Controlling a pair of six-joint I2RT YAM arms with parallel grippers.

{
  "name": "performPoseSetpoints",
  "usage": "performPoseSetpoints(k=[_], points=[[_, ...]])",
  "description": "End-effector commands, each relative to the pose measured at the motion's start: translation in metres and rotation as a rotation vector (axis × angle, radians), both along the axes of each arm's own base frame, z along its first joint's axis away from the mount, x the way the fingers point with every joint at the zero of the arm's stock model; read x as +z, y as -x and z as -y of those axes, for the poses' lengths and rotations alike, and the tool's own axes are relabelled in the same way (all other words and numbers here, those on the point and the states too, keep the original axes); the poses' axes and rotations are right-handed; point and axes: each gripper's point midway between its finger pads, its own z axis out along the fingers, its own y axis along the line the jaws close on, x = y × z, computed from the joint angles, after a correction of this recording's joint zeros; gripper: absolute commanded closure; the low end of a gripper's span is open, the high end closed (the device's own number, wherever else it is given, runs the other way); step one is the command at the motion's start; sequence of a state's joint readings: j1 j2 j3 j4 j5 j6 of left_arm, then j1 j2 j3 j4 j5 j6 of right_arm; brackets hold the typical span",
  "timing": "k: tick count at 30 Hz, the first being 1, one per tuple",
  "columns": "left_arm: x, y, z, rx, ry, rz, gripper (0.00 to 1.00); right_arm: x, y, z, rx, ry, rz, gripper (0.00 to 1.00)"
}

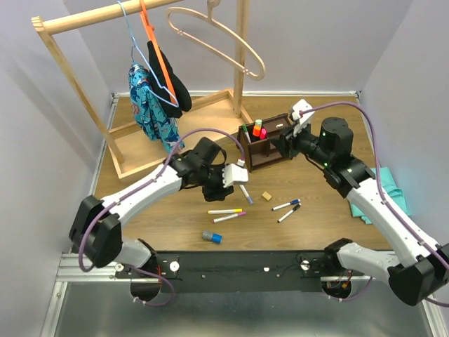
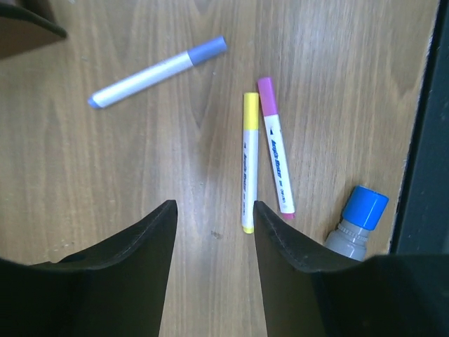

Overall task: Sort the stationery into containers
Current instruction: Pick up the pen from the center of the board.

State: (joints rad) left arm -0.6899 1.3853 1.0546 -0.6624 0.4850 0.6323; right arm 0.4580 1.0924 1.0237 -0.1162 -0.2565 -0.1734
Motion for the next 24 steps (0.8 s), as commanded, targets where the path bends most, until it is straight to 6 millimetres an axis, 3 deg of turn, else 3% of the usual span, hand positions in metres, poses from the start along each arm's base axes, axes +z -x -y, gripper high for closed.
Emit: performPoseSetpoints(k=[1, 2, 6, 9, 17, 24], points=[[-0.025, -0.004, -0.005, 0.047, -0.145, 0.022, 0.45, -0.062, 0.046, 0.023, 0.012, 0.133, -0.241, 0.46], [-0.033, -0.003, -0.004, 0.051, -0.165, 0.011, 0.46, -0.067, 0.047, 0.027, -0.008, 0.142, -0.252, 0.46], [-0.057, -0.004, 0.003, 0.105, -0.217, 0.014, 0.48, -0.068, 0.044, 0.046, -0.092, 0.162, -0.242, 0.19], [-0.072, -0.007, 0.002, 0.144, -0.271, 0.031, 0.49, -0.059, 0.037, 0.055, -0.132, 0.173, -0.208, 0.17], [-0.078, -0.006, 0.015, 0.14, -0.275, -0.003, 0.51, -0.04, 0.026, 0.078, -0.232, 0.094, -0.167, 0.19], [-0.08, 0.008, 0.03, 0.089, -0.276, -0.043, 0.51, -0.042, 0.022, 0.097, -0.313, 0.077, -0.163, 0.19]])
